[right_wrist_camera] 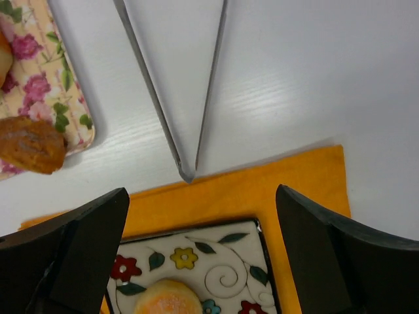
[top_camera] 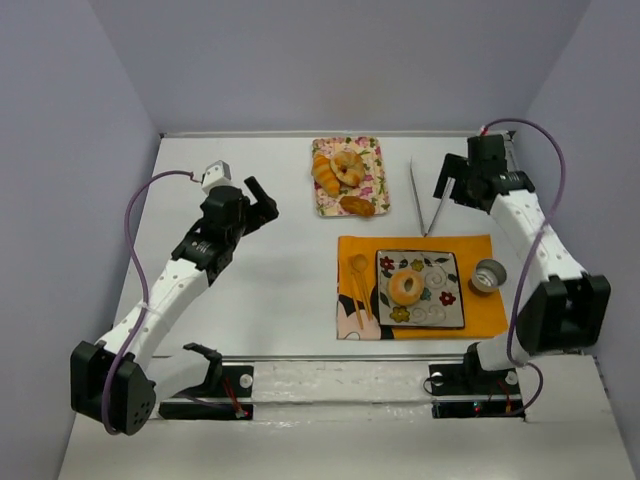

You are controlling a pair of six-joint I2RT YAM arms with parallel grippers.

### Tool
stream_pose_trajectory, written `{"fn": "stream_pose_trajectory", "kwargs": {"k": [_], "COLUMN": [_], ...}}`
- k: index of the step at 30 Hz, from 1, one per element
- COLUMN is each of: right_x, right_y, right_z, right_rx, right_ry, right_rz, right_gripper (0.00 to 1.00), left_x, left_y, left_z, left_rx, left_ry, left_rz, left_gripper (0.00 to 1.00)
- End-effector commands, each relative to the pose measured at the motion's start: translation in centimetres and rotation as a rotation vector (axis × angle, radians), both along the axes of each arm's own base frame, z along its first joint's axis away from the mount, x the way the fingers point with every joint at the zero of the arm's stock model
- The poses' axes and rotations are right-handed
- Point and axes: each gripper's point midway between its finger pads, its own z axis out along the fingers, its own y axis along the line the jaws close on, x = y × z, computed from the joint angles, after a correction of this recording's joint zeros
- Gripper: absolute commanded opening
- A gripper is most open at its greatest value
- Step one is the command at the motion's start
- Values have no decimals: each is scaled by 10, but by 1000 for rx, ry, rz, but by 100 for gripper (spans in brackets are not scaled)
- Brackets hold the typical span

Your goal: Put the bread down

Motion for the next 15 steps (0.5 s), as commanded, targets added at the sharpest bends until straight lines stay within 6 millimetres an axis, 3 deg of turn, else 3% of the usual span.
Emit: {"fn": "stream_pose_trajectory", "kwargs": {"k": [1, 2, 7, 15], "right_x": [-49, -68, -102, -113], "right_y": [3, 3, -3, -10], "right_z": [13, 10, 9, 11], "right_rx": [96, 117, 135, 116], "right_ry": [-120, -150, -230, -281], "right_rz": [-58, -66, -97, -117], "right_gripper": [99, 100, 100, 100], "left_x": [-2, -2, -4, -8], "left_y": [18, 20, 26, 27], "left_z": [14, 14, 20, 23], "left_rx": [3, 2, -9, -32], "left_ry": [-72, -75, -101, -118], "left_rz": [87, 98, 131, 138], "left_gripper": [99, 99, 99, 99]}}
